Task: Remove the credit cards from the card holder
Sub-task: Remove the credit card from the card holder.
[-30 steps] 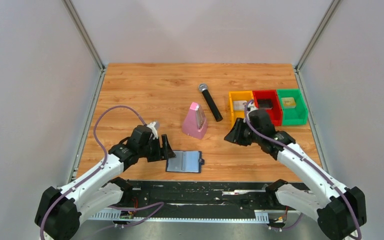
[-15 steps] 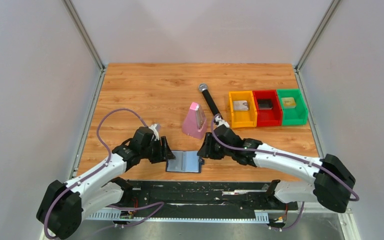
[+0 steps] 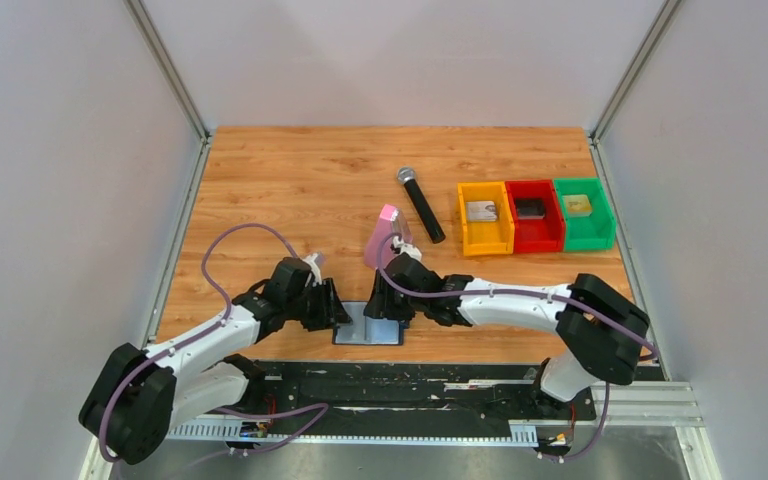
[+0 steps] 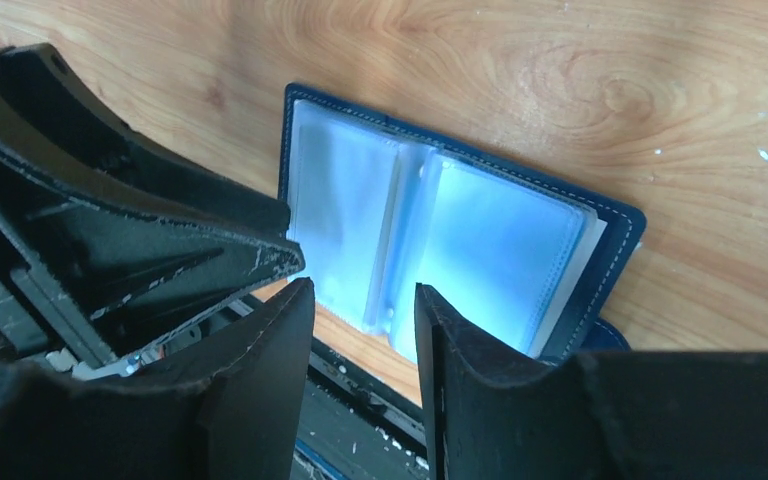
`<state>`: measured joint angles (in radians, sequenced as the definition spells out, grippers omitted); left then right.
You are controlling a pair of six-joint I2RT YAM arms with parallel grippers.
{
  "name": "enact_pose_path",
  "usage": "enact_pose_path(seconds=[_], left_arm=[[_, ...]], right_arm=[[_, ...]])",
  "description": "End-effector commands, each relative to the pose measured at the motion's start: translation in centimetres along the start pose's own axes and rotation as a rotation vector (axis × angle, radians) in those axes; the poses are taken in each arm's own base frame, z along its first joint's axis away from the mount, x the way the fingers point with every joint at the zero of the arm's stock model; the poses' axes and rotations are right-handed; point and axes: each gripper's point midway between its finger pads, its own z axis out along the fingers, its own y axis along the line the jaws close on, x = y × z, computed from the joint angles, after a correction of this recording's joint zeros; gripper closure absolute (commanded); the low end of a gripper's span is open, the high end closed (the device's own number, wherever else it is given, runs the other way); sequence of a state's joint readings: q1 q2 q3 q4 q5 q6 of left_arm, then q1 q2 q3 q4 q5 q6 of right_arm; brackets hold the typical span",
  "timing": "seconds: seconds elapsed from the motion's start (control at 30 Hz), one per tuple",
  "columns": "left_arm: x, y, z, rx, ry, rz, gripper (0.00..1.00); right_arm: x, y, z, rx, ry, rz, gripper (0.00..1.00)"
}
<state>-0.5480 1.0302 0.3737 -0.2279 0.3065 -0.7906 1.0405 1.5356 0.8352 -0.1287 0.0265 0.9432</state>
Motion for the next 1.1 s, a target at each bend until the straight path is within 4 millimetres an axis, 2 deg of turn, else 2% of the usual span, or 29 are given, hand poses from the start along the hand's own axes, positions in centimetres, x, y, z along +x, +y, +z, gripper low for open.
enact_pose_path(seconds=[0.0,0.13,0.37,0.47,0.7,0.9,1.07], left_arm=[[-0.2,-1.5,0.2,0.086,-0.003,0.004,0.52],[-0.7,-1.7,-0.1,0.085,-0.027,-0.012,0.55],[-1.1,0.7,-1.0,-0.047,-0.075,-0.037,0.66],[-0.9,0.9,-0.7,-0.056,-0.06,-0.038,0.7],[-0.7,0.6,0.7,-0.02,-0.025,-0.03,0.77],[-0.5,1.4,1.1,-0.06,-0.01,-0.034,0.83],[-0.8,0.9,1.2,-0.042,-0.012,-0.023,0.84]], right_arm=[[-0.9,1.9,1.1,-0.059,-0.036,0.021,0.58],[-0.2,1.7,2.1,-0.047,-0.01,0.011,0.57],[0.4,-0.4,2.7,0.017,-0.022,0.02,0.65],[0.7,-1.3,2.9,0.044,-0.024,0.026,0.67],[1.1,-1.9,2.9,0.05,-0.018,0.032,0.75],[1.3,-2.2,2.8,0.05,-0.018,0.036,0.76],[1.3,-2.0,2.8,0.044,-0.016,0.036,0.76]])
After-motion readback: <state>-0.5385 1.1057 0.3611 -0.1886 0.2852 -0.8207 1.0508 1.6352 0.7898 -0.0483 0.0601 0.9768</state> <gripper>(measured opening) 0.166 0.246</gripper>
